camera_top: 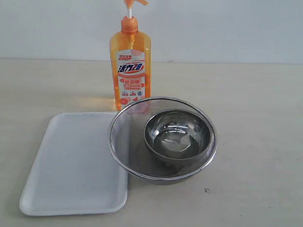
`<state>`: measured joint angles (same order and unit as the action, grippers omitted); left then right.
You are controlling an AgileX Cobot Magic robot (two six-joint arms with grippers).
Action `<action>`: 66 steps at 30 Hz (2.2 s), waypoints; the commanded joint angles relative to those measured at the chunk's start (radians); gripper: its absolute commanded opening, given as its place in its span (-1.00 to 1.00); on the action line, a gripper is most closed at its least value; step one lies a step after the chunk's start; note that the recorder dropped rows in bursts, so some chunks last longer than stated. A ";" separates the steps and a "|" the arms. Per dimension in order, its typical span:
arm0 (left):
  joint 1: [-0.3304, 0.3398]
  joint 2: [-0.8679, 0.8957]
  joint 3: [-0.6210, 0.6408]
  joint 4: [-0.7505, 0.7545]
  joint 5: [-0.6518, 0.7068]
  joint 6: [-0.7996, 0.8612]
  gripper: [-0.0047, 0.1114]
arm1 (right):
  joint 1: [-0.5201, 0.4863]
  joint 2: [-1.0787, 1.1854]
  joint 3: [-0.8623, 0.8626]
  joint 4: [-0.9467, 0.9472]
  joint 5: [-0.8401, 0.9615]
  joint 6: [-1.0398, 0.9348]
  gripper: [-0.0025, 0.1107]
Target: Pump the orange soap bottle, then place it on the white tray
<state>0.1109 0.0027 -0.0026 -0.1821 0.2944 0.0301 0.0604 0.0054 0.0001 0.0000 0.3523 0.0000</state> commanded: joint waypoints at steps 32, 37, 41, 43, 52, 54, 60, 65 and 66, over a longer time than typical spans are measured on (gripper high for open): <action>-0.005 -0.003 0.003 -0.001 0.002 0.001 -0.84 | -0.006 -0.005 0.000 -0.006 0.001 0.000 -0.96; -0.005 -0.003 0.003 -0.001 0.002 0.001 -0.84 | -0.006 -0.005 0.000 -0.006 0.001 0.000 -0.96; -0.005 -0.003 0.003 -0.001 0.002 0.001 -0.84 | -0.006 -0.005 0.000 -0.006 0.001 0.000 -0.96; -0.005 -0.003 0.003 -0.001 0.002 0.001 -0.84 | -0.006 -0.005 0.000 -0.006 0.001 0.000 -0.96; -0.005 -0.003 0.003 -0.001 0.002 0.001 -0.84 | -0.006 -0.005 0.000 -0.006 0.001 0.000 -0.96; -0.005 -0.003 0.003 -0.001 0.002 0.001 -0.84 | -0.006 -0.005 0.000 -0.006 -0.003 0.000 -0.96; -0.005 -0.003 0.003 -0.001 0.002 0.001 -0.84 | -0.006 -0.005 0.000 -0.006 -0.034 0.000 -0.96; -0.005 -0.003 0.003 -0.001 0.002 0.001 -0.84 | -0.006 -0.005 0.000 -0.006 -0.107 0.000 -0.96; -0.005 -0.003 0.003 -0.001 0.002 0.001 -0.84 | -0.006 -0.005 0.000 -0.006 -0.124 0.000 -0.96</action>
<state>0.1109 0.0027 -0.0026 -0.1821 0.2944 0.0301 0.0604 0.0054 0.0001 0.0000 0.2800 0.0000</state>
